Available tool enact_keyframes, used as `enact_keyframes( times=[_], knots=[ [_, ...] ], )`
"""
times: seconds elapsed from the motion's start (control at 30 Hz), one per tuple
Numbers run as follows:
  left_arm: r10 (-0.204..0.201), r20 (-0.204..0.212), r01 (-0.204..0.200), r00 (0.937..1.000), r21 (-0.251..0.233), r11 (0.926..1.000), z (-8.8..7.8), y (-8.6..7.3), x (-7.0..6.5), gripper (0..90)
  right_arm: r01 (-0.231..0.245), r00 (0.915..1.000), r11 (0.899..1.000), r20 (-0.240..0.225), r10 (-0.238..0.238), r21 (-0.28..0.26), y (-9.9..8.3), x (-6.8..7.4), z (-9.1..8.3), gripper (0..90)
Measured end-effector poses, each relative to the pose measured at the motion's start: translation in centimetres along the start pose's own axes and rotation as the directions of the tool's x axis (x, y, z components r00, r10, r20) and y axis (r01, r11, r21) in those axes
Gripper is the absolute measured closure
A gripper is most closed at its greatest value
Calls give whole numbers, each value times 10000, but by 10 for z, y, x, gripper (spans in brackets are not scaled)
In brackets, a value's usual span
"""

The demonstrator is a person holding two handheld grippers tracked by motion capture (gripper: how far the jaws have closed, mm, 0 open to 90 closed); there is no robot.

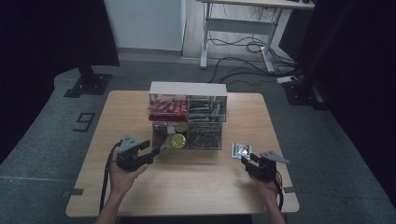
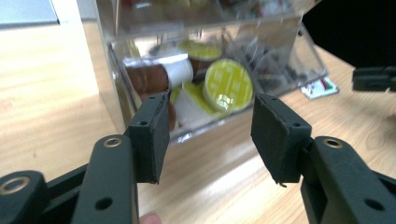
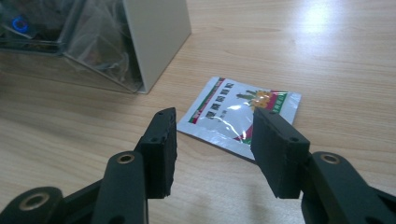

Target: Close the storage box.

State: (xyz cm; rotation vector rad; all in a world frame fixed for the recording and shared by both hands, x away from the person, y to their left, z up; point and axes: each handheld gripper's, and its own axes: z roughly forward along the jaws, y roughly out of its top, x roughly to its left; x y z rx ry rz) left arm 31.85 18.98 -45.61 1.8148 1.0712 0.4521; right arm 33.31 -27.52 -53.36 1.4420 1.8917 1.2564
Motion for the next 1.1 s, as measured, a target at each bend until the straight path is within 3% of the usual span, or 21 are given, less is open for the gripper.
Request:
enact_keyframes(
  times=[0.3, 0.6, 1.1],
  knots=[
    [-159, -127, 168, 9998, 720, 9973, 12, -37, 9, 459, 279, 9990, 9996, -350, -279, 22, -5, 5, -7, 482],
    [-46, -605, 155, 9982, 1805, 9835, 15, -77, 18, 452, 536, 9957, 9972, -784, -495, 514, -17, 8, -6, 452],
    [-368, -606, 480, 9975, 1937, 9799, 19, -82, 26, 445, 647, 9935, 9932, -994, -551, 963, -20, 11, 1, 434]
  ],
)
